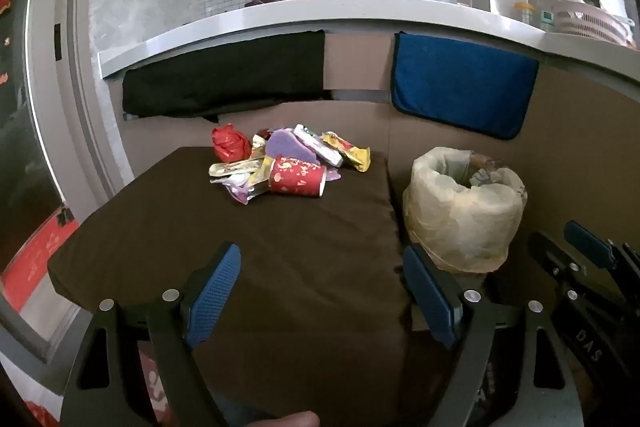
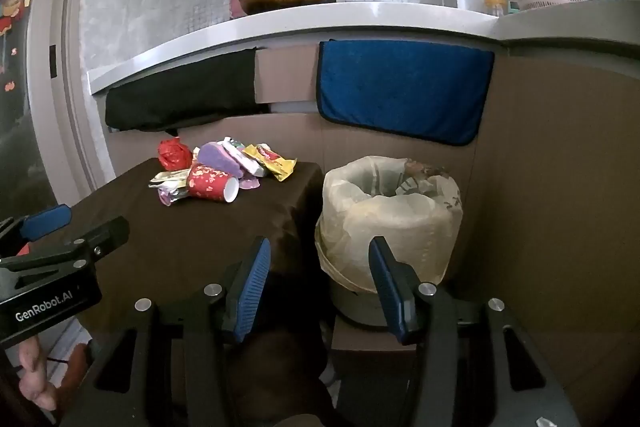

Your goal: Collect trash

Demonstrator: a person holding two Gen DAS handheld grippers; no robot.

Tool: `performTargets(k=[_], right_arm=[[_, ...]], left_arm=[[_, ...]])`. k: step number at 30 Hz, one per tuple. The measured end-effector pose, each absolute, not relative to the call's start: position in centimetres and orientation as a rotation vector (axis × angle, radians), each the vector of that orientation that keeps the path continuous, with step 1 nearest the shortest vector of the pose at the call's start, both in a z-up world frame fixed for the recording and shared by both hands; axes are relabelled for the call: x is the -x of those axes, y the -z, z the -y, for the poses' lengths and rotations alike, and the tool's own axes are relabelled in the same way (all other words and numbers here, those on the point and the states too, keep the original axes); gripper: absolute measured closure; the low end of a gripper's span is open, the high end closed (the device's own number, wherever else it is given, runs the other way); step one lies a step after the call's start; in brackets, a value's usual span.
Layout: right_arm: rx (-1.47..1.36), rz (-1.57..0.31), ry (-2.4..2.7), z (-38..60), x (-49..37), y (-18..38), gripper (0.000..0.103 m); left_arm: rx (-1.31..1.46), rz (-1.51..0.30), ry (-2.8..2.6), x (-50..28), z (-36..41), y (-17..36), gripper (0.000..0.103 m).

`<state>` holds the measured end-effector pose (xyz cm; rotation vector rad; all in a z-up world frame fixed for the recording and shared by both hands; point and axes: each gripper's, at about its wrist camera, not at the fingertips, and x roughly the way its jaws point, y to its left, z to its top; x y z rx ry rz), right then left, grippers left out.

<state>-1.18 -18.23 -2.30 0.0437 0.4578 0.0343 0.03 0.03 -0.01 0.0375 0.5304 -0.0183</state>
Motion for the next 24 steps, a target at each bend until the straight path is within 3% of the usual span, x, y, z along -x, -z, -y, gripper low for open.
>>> performTargets(k=[24], right_arm=[[-0.048,-0.454,-0.034,18.27,1.22,2.30,0.054]], left_arm=[[-0.038,-0.536,0.018,0.15,-0.27,-0.18,0.020]])
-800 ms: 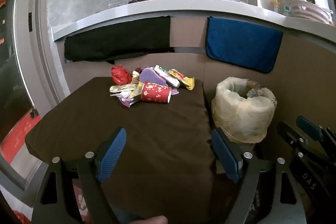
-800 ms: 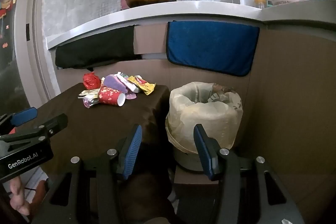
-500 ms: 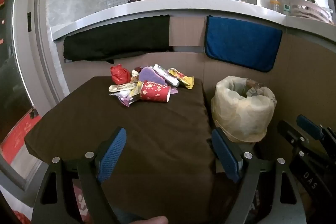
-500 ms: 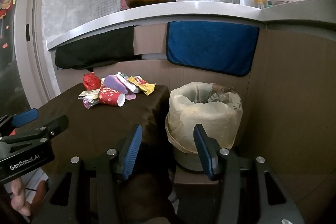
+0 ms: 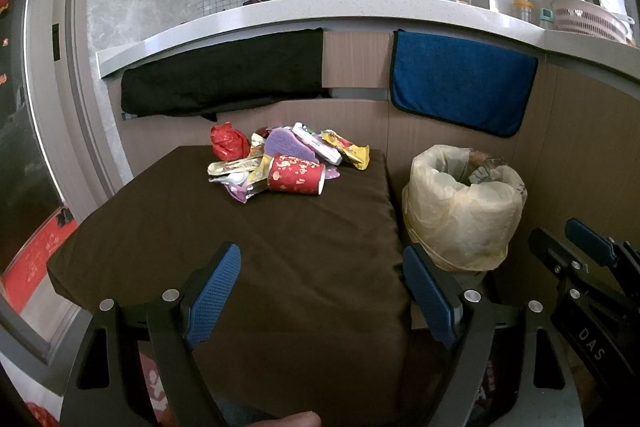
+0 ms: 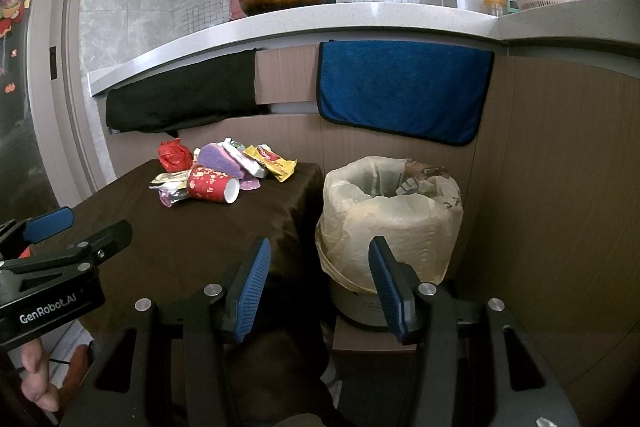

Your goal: Collect trash

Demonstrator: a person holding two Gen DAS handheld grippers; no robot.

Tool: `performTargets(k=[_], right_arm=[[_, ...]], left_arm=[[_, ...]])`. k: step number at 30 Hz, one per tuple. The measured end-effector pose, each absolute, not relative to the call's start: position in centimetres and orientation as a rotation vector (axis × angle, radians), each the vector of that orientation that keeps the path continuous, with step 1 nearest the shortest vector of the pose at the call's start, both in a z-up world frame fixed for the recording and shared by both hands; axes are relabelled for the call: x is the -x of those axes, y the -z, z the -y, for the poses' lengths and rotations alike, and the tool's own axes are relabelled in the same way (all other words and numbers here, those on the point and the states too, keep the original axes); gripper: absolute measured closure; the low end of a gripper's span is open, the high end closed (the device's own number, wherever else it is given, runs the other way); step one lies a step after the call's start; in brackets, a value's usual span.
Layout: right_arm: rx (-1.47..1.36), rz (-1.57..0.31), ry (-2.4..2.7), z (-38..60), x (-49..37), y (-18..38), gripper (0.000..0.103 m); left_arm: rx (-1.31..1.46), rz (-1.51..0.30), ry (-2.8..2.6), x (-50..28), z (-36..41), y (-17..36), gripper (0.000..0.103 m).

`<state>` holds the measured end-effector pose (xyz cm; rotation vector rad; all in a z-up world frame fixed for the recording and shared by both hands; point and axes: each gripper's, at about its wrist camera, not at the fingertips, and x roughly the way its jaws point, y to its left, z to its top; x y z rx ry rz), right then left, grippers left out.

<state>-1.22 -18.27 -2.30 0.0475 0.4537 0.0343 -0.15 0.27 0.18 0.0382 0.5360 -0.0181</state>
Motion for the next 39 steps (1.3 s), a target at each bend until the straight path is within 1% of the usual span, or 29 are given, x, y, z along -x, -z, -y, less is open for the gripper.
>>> performTargets(k=[39], right_arm=[[-0.054,-0.450,-0.028,19.03,1.45,2.18,0.054]], left_arm=[[-0.043,-0.535,0.018,-0.01,0.00,0.01,0.020]])
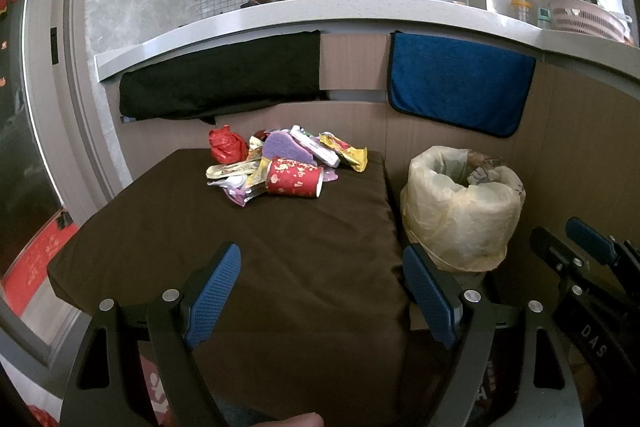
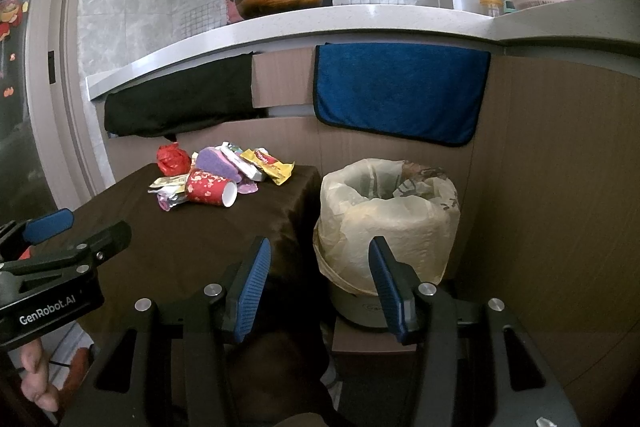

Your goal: Collect trash

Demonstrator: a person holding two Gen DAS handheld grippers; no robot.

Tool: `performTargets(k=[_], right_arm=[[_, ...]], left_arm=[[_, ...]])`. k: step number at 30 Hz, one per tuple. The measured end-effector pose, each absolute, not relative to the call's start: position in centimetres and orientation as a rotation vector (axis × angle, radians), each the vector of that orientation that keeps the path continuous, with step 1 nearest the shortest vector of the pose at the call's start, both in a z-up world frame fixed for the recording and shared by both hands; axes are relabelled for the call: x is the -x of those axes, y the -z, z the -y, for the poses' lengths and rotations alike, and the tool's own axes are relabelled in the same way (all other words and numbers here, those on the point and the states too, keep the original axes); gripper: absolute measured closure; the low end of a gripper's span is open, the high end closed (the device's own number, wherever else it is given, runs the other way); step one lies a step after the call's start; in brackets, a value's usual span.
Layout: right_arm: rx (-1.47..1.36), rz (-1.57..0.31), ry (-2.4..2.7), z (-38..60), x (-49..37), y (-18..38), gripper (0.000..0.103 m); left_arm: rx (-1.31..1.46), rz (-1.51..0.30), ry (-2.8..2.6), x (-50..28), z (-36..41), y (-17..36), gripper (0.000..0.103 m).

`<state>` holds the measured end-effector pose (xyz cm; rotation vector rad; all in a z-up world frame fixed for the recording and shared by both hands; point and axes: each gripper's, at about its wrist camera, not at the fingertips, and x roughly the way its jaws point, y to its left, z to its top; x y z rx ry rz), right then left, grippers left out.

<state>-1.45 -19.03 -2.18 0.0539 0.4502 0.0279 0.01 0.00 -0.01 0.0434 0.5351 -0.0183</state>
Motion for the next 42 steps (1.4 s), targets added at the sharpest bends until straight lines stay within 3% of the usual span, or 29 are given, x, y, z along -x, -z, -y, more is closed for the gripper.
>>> performTargets(k=[33,42], right_arm=[[-0.065,-0.452,-0.028,19.4,1.5,2.2,0.054],[-0.051,-0.442,-0.075,18.9,-5.4,1.7,0.054]], left_arm=[[-0.033,-0.555,0.022,-0.9,0.3,0.7,0.020],[-0.057,-0.586,0.038,-7.5,-3.6,0.3,0.021]])
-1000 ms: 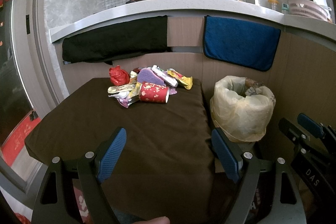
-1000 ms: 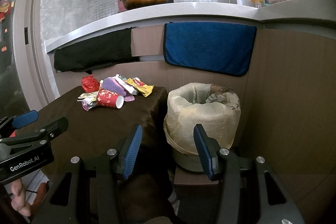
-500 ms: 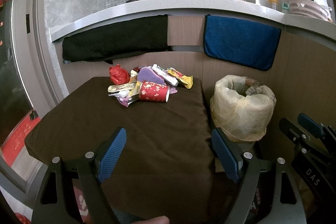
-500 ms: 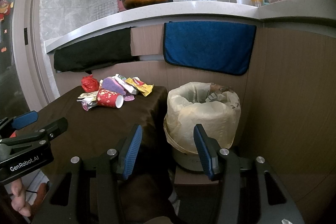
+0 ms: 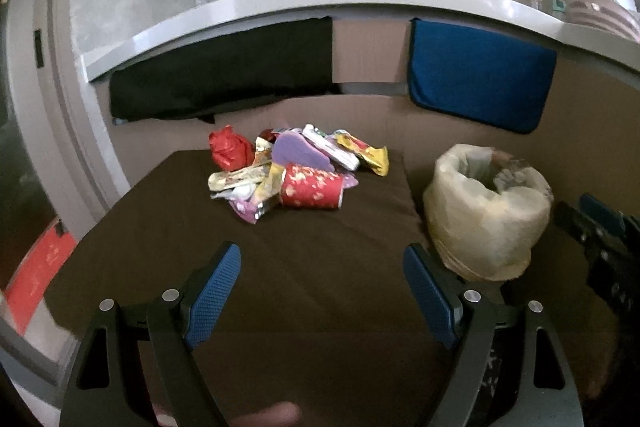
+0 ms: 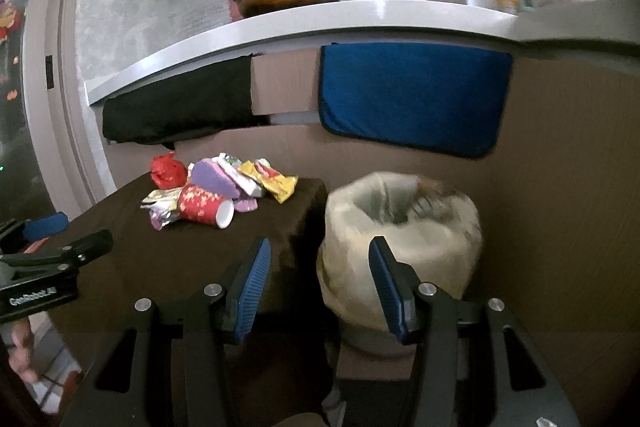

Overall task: Collect trash
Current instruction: 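Grasp the red plastic bag with the left tool while the right tool grasps the red paper cup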

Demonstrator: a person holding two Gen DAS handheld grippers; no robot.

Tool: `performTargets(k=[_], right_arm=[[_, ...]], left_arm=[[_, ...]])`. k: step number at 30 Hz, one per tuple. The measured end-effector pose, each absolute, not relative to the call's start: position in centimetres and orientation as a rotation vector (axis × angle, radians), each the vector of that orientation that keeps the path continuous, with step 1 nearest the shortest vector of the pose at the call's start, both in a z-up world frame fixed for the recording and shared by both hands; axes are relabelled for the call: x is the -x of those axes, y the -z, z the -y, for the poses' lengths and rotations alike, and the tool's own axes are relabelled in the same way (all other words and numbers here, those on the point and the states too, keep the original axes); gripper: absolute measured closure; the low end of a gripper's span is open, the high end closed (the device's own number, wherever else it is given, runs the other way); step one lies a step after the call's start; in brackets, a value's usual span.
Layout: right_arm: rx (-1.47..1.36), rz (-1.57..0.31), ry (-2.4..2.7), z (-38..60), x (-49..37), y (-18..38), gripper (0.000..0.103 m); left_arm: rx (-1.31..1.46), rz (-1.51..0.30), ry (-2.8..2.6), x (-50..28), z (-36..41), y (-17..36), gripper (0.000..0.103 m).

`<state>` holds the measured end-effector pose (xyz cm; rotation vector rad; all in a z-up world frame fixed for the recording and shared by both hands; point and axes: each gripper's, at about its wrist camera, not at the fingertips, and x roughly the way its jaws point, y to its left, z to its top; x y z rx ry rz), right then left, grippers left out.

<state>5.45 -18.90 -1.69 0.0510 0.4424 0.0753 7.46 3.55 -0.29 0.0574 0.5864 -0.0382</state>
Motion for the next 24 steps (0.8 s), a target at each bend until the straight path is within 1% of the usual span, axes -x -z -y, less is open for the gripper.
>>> performTargets(k=[3,8,12,17,19,24], right_arm=[[-0.070,-0.468,-0.145,18.2,-10.8,1.3,0.054],[-0.054,-0.478,-0.200,16.6,-18.0,2.0,0.054],[-0.042,-0.538,-0.249,14.8,-23.1,3.8,0.054],[-0.043,-0.606,-0.258,13.8,-26.7,6.5,0.054],[-0.049,-0.637,-0.264,13.7,-27.8,7.5,0.054],[-0.030,-0.666,-0.280,13.2,-29.1,8.7,0.054]], left_arm=[[0.022,-0.612,0.073,-11.4,-6.9,0.2,0.029],[0.185,-0.650,0.064,-17.7,-13.2,1.9,0.030],[0.267,-0.660,0.080,-23.6,-16.5,3.2,0.036],[0.391,-0.639,0.011,-31.3,-20.3,3.3,0.036],[0.396,-0.648,-0.031,-34.1,-21.1,3.6,0.036],[0.422,-0.756,-0.086,-39.4,-22.8,6.5,0.036]])
